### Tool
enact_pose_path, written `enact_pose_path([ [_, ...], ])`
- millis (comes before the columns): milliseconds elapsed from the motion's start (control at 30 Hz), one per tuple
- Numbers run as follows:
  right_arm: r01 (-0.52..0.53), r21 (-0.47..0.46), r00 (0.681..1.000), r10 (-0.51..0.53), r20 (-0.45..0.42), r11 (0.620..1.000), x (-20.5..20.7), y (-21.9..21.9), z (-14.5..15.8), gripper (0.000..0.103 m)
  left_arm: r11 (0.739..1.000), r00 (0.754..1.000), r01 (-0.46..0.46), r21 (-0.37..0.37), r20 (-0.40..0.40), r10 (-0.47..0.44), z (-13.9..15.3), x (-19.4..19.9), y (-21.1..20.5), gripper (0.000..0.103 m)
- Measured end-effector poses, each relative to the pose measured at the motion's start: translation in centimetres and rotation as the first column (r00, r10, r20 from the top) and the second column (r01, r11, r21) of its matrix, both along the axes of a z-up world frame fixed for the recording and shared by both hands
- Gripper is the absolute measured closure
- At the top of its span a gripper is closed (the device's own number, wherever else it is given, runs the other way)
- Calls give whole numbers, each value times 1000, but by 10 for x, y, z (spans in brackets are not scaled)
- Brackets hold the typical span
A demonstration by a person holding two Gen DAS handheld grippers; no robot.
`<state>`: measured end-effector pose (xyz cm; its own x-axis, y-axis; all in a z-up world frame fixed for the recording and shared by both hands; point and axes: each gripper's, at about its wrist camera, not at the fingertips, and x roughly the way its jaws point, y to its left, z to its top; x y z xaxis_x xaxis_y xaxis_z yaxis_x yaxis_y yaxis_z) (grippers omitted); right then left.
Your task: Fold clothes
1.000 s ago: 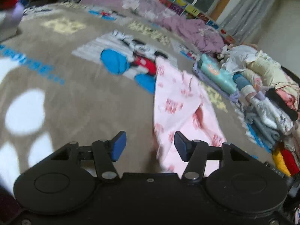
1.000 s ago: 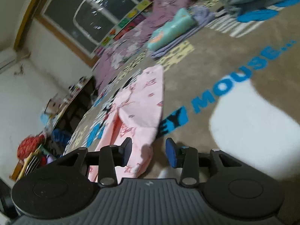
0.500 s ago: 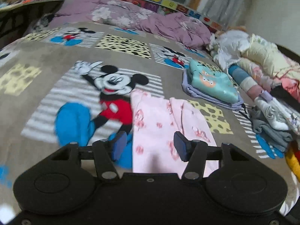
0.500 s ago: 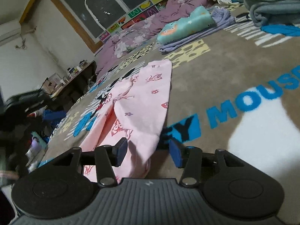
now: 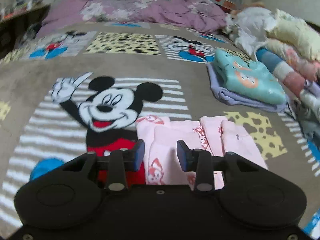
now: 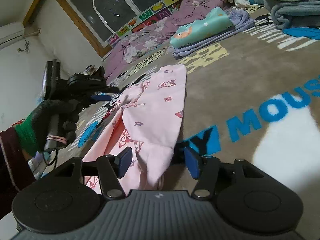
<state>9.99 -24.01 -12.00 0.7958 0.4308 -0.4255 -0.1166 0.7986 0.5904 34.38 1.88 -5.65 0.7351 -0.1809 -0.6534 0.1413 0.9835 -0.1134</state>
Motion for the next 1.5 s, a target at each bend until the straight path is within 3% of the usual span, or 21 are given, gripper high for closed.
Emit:
enact_pose_path([
  [100,-1,0,1000,1,7,1000,0,2,0,41,995,999,44,94,8,-44,-5,5,-10,69],
  [200,-2,-8,1000,2,12,1000,0,4,1,39,983,996,82,164,8,-84,-10,6,-18,75],
  [400,1,-7,1000,-1,17,1000,1,4,1,38,979,997,83,187,-13,-82,-21,15,-24,77],
  [500,1,-6,1000,-1,18,1000,0,3,1,38,975,997,81,206,-19,-79,-23,16,-27,87],
  [533,1,-4,1000,-1,18,1000,0,4,1,38,974,997,80,214,-20,-78,-23,16,-29,101],
  [600,2,0,1000,-2,17,1000,0,3,1,38,971,997,71,227,-9,-71,-20,14,-29,101],
  [900,3,2,1000,-3,20,1000,0,3,1,38,978,994,7,209,102,-29,15,-15,-19,101],
  [1133,3,-3,1000,-3,26,1000,0,3,0,38,977,980,-81,197,193,43,55,-50,18,101],
  [1500,2,-17,999,-2,38,1000,-2,5,0,38,949,951,-256,186,226,213,71,-105,96,101],
])
